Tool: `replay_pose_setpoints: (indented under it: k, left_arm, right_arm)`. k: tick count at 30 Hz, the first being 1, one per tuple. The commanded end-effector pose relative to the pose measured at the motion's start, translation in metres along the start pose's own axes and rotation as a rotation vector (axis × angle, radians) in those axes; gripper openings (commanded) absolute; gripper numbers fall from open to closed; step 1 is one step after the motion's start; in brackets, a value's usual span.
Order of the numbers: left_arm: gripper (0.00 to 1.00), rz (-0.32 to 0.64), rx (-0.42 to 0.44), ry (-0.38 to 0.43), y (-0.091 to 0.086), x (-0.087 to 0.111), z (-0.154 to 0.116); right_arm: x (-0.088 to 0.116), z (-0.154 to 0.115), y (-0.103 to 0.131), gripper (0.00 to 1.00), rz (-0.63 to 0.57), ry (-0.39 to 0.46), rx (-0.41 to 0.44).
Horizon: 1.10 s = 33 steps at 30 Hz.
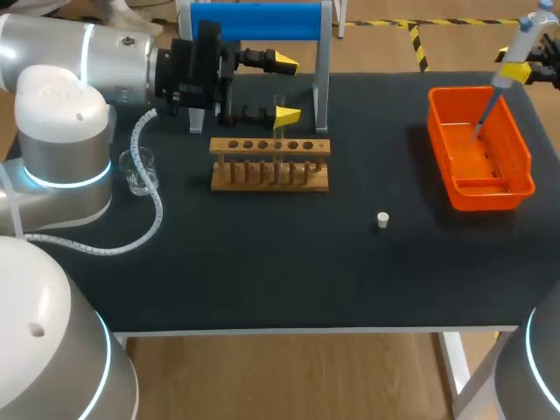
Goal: Invert the test tube, pick up the pipette, mount the tip to pipette, aspirate from beaker and dispense into the tube, eject the tip, return the pipette, and cap with the stopper.
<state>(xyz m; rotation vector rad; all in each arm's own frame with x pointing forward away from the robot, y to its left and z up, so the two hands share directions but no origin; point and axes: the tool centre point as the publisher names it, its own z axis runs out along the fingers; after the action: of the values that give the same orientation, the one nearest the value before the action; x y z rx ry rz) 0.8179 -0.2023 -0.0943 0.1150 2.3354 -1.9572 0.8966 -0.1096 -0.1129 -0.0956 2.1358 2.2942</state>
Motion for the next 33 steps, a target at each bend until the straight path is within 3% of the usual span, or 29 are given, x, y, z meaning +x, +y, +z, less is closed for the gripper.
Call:
replay_pose_setpoints:
  k: [1,18,33]
  left_arm:
    - [1.0,0.002,0.005,-0.002,0.001,0.001,-0.001]
    - [1.0,0.002,0.005,-0.002,0.001,0.001,-0.001]
    - [1.0,0.002,0.005,-0.002,0.001,0.001,-0.001]
  right_arm:
    - [-0.014,-0.015,-0.006,0.0,0.004,0.049,0.002]
    - [-0.04,-0.059,-0.023,0.0,-0.011,0.071,0.007]
    - [-0.041,-0.063,-0.037,0.0,-0.01,0.099,0.033]
